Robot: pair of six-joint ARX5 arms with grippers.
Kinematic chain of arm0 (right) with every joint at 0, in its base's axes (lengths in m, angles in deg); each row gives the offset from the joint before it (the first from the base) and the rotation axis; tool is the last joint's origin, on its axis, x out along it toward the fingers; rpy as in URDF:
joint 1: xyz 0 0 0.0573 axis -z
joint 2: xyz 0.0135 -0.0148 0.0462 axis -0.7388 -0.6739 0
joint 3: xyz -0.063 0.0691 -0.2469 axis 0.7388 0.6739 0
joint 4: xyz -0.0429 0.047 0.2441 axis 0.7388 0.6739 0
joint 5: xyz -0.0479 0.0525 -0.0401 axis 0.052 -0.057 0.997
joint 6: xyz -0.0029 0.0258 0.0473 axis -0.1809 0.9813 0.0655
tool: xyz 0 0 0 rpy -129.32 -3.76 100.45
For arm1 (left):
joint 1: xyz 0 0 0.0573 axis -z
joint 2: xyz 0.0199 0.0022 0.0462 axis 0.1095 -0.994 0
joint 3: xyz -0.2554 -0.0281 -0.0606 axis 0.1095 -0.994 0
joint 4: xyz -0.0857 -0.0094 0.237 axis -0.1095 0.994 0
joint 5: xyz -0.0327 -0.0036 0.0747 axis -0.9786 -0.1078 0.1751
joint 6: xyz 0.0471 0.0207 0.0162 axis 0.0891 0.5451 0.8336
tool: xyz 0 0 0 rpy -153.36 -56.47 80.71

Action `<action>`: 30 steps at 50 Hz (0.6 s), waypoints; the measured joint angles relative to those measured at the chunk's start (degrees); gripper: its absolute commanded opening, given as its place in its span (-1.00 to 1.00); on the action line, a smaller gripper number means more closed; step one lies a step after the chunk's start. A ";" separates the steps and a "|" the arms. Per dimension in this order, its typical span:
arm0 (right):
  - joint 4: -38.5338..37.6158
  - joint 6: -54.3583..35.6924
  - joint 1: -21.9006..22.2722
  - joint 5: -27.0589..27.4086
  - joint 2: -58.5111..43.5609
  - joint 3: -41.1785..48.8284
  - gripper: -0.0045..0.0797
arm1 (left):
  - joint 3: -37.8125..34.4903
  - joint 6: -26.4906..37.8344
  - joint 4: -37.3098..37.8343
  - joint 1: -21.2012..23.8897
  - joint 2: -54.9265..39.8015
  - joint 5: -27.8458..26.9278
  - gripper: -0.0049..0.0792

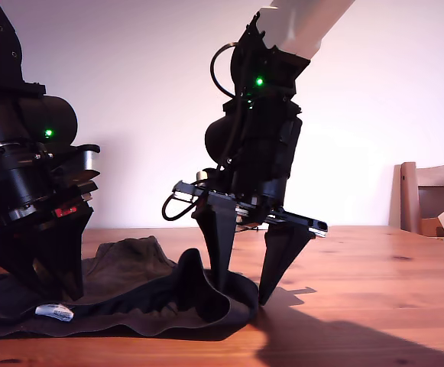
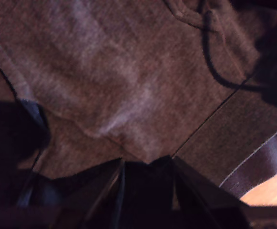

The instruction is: Fold the underwear in front of you. After folding it, place it to the left side.

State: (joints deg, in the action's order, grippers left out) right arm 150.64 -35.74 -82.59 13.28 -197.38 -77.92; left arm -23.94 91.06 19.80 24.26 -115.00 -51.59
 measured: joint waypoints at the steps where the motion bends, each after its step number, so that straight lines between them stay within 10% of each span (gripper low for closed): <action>1: -0.35 0.00 0.00 0.02 0.13 0.24 -0.04 | 0.00 0.02 -0.02 0.00 0.00 0.00 -0.21; 13: -3.41 -0.92 -0.04 0.11 0.61 1.38 -0.94 | 0.00 1.27 -0.02 0.00 0.00 0.55 -0.26; 30: 1.18 -4.63 -0.37 9.03 0.79 1.36 -0.92 | 0.00 1.51 -2.08 0.61 0.00 2.01 -0.28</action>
State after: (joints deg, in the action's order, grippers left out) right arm 151.82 -40.38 -82.96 22.31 -196.59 -76.57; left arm -23.94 92.56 17.72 24.87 -115.00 -49.58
